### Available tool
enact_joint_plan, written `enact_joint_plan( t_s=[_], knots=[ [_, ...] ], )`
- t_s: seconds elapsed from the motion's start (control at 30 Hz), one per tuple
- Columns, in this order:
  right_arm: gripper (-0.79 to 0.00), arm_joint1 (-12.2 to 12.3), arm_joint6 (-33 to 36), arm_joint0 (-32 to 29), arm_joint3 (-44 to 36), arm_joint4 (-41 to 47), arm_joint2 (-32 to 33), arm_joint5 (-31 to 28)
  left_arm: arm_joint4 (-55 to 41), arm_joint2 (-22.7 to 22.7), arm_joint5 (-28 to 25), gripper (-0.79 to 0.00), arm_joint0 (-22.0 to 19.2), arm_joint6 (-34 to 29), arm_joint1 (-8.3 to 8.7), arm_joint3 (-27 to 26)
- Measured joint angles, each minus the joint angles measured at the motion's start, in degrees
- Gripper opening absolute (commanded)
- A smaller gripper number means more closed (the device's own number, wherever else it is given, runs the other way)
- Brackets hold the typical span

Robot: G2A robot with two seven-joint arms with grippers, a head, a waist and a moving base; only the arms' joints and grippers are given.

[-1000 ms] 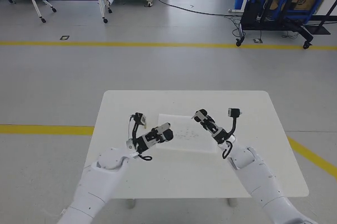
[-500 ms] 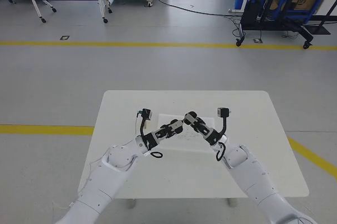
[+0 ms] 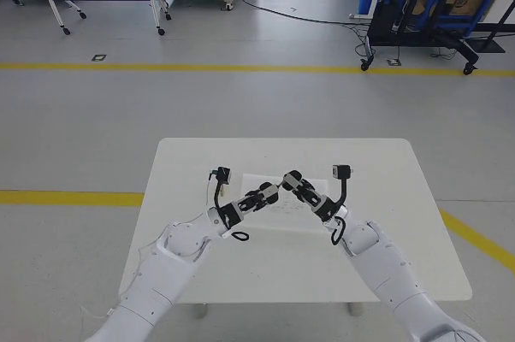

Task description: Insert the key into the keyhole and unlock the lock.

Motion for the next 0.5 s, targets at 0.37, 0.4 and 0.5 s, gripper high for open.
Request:
enact_joint_plan(
  t_s=[0.37, 0.4, 0.5],
  knots=[
    [-0.785, -0.1, 3.4, 0.1, -0.1, 3.6, -0.4, -0.5, 2.7, 0.4, 0.8, -0.597, 0.1, 1.8, -0.27, -0.1],
    [-0.785, -0.2, 3.7, 0.1, -0.1, 3.8, -0.4, -0.5, 2.7, 0.4, 0.8, -0.61, 0.1, 1.8, -0.28, -0.1],
    [-0.785, -0.2, 4.4, 0.1, 0.0, 4.2, -0.5, -0.4, 2.9, 0.3, 1.1, -0.668, 0.2, 2.0, -0.31, -0.2]
  ],
)
